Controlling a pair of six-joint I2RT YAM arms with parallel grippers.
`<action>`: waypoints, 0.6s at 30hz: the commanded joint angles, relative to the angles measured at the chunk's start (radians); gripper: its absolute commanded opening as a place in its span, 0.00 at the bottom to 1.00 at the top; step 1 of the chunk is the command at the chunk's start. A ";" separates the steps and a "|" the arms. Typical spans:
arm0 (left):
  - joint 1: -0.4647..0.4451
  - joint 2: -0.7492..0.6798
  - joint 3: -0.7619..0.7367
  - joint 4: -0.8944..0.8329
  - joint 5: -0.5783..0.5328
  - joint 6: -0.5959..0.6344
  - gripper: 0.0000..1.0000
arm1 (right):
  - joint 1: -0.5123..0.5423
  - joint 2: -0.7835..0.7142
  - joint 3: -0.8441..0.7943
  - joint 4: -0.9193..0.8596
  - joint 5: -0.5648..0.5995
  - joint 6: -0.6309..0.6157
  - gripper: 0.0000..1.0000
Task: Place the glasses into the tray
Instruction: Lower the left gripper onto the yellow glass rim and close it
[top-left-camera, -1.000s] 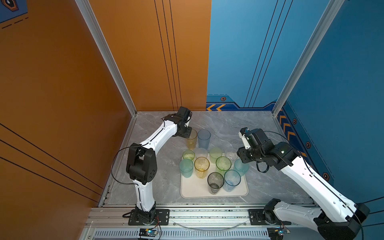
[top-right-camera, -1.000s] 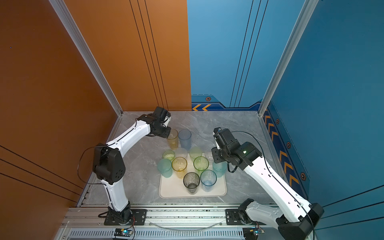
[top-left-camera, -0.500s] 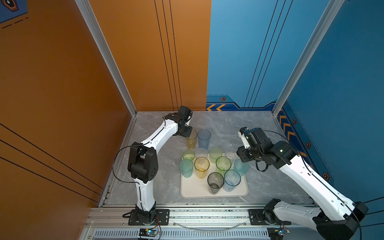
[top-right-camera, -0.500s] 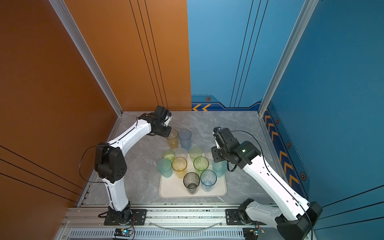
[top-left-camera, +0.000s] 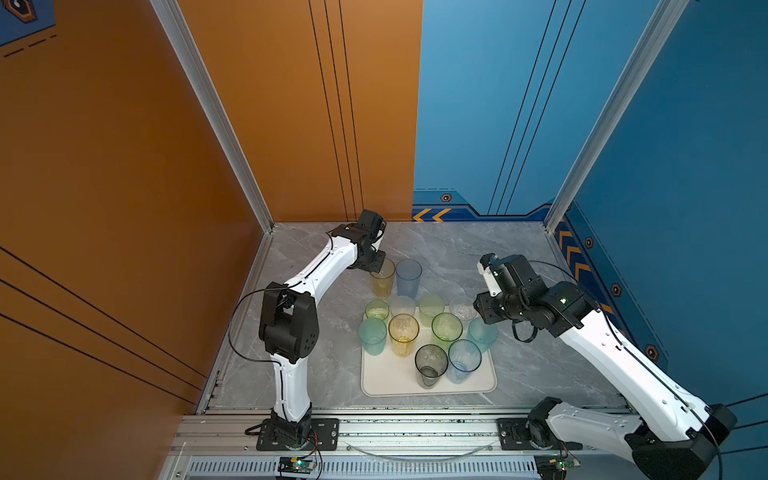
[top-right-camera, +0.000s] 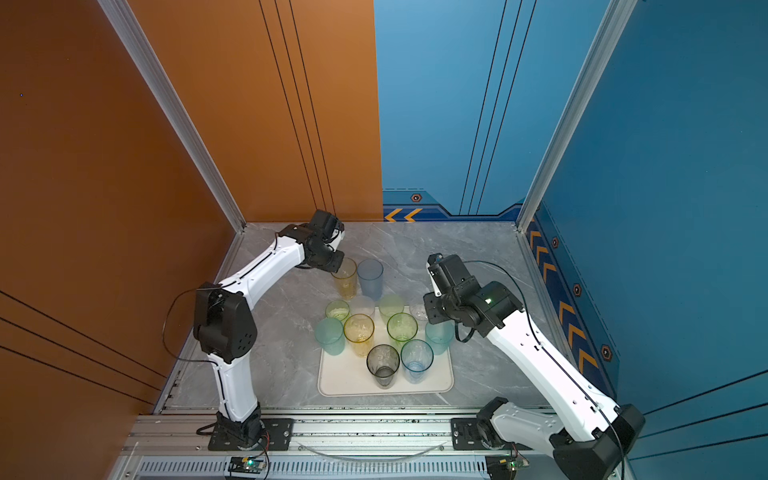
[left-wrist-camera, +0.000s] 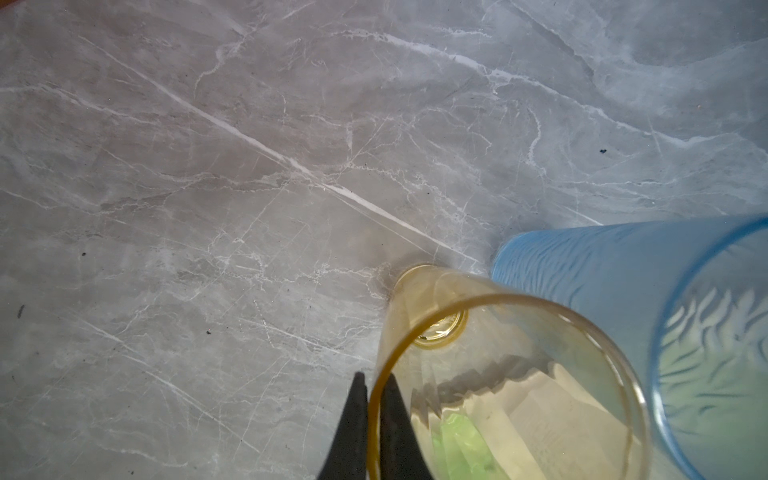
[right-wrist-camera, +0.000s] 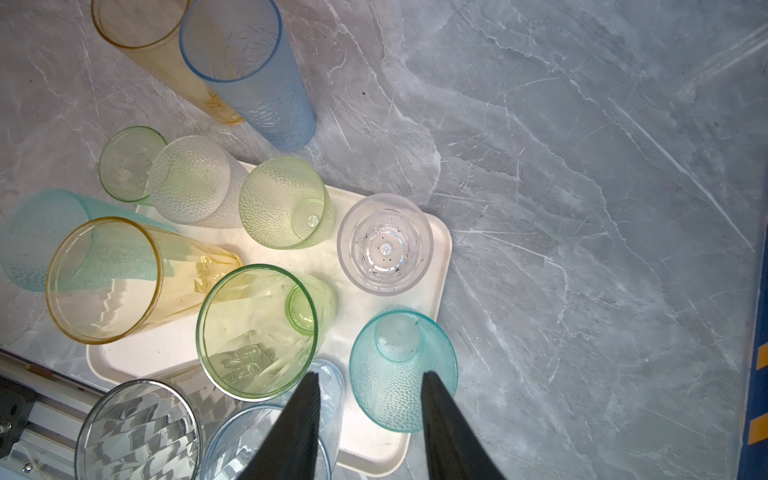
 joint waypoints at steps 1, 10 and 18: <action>0.006 0.017 0.023 -0.039 -0.030 0.023 0.04 | -0.006 -0.007 -0.013 0.009 -0.008 -0.012 0.40; 0.008 -0.034 0.011 -0.039 -0.039 0.028 0.02 | -0.005 -0.006 -0.024 0.024 -0.029 -0.008 0.40; 0.006 -0.092 0.002 -0.038 -0.048 0.030 0.02 | 0.001 -0.007 -0.031 0.035 -0.036 -0.001 0.39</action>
